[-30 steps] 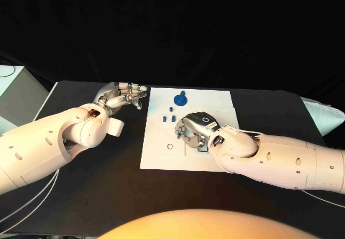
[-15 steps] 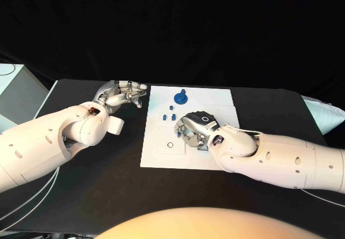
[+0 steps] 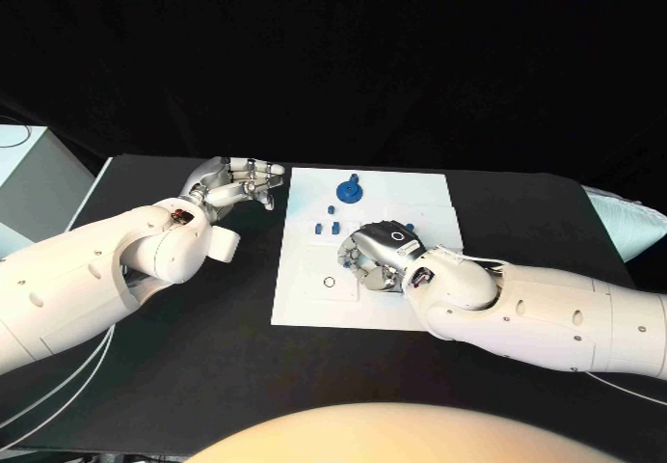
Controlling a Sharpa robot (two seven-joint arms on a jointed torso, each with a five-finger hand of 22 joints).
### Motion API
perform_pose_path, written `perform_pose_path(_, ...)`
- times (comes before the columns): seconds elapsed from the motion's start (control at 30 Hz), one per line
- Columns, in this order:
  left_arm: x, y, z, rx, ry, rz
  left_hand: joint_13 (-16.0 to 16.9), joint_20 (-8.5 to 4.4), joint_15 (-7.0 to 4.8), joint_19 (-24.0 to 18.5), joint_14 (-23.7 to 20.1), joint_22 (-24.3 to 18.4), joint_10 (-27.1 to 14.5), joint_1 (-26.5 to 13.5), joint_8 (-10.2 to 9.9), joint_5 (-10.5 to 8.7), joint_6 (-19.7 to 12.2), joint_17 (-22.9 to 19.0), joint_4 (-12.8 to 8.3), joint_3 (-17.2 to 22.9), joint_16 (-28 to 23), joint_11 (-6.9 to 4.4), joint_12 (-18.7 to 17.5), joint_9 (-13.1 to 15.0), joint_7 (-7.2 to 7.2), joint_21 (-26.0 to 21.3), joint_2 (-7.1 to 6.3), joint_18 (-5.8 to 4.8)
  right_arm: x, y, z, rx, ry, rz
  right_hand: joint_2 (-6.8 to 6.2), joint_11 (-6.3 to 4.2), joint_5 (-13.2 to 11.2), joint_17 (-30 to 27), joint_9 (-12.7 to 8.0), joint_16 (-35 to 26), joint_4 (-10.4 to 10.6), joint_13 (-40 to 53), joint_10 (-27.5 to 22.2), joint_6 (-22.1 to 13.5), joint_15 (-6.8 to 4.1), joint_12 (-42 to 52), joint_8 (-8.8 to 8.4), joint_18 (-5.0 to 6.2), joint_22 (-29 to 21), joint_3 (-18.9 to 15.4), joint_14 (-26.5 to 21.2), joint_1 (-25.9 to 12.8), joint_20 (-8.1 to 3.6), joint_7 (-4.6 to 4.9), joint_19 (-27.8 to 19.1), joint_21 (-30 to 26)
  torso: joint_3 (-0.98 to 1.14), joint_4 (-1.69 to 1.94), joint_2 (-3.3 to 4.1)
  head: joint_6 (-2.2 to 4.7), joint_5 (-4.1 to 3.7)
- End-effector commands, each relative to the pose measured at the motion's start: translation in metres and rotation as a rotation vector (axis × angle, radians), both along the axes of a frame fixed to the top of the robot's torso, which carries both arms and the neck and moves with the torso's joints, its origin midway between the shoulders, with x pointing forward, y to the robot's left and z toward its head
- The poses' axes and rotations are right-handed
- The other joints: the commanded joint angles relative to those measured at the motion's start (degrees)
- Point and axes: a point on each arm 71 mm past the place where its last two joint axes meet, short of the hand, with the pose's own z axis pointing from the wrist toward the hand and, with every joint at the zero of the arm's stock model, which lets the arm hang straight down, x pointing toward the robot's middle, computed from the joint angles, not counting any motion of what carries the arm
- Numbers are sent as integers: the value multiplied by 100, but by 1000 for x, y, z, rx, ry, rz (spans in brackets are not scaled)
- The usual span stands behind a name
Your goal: Assemble the parts on the task board
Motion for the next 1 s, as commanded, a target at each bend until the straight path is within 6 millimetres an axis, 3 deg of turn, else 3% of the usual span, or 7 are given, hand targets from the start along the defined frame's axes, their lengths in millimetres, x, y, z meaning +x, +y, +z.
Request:
perform_pose_path(0.03, 0, -2, 0, -10, 2, -15, -9, -10, -3, 37, 16, -7, -25, 9, 38, 15, -9, -8, -3, -24, -19, 6, -24, -7, 15, -23, 40, 82, -2, 0, 1, 7, -21, 0, 54, -26, 26, 0, 8, 18, 6, 8, 67, 35, -31, 18, 11, -73, 397, 41, 265, 7, -42, 7, 131, 20, -2, -2, 3, 5, -2)
perform_pose_path(1.0, -1, -2, 0, -8, 8, -17, -18, -9, -1, 38, 14, -12, -36, 8, 38, 14, -17, -14, 0, -32, -25, 9, -27, -11, 17, -30, 44, 82, 1, 2, -6, -49, 26, -2, 43, -24, 35, -18, 17, 17, 11, 9, 65, 31, -30, 12, 14, -69, 390, 32, 261, -23, -41, 10, 124, 1, -15, 9, 1, -32, 1)
